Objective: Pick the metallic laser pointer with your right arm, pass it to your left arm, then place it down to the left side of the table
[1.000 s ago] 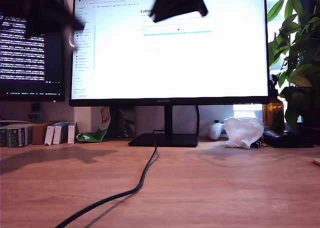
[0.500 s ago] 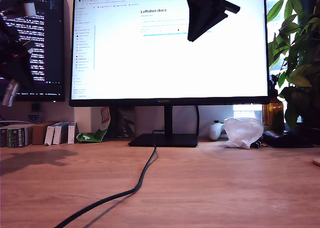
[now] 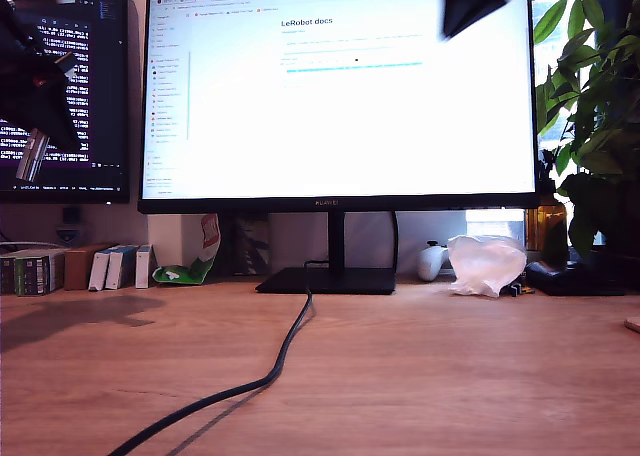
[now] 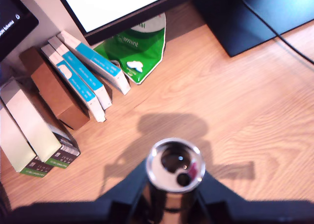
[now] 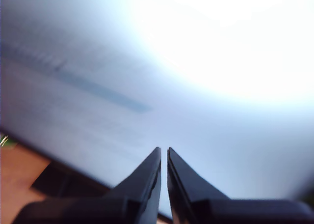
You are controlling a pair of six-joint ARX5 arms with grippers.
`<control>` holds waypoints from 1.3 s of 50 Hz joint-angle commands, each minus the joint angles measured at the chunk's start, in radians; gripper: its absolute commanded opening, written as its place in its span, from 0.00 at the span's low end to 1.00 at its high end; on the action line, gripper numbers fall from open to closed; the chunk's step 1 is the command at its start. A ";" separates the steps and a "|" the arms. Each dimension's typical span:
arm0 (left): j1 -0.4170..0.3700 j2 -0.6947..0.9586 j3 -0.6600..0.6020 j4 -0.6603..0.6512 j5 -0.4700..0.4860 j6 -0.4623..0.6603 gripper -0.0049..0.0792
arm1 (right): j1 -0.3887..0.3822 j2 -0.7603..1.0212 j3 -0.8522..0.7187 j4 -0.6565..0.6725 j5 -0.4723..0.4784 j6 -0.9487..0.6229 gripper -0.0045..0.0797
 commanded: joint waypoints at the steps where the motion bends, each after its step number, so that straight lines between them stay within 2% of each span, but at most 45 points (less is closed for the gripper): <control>1: 0.001 -0.022 0.002 0.004 0.006 -0.010 0.03 | -0.030 -0.043 -0.008 -0.009 0.000 -0.007 0.04; 9: 0.005 -0.022 0.002 0.005 0.016 -0.013 0.03 | -0.086 -0.100 -0.104 0.017 -0.005 -0.013 0.04; 19: 0.011 -0.022 0.002 0.013 0.027 -0.036 0.03 | -0.115 -0.208 -0.327 0.157 -0.005 -0.013 0.04; 41: 0.185 -0.031 -0.020 -0.040 0.138 -0.100 0.03 | -0.148 -0.421 -0.791 0.440 0.002 0.011 0.04; 53: 0.171 -0.043 -0.083 -0.048 0.179 -0.115 0.03 | -0.148 -0.529 -0.961 0.507 -0.009 0.007 0.04; 65: 0.146 -0.042 -0.138 -0.160 0.136 -0.064 0.03 | -0.148 -0.576 -1.012 0.518 -0.053 0.006 0.04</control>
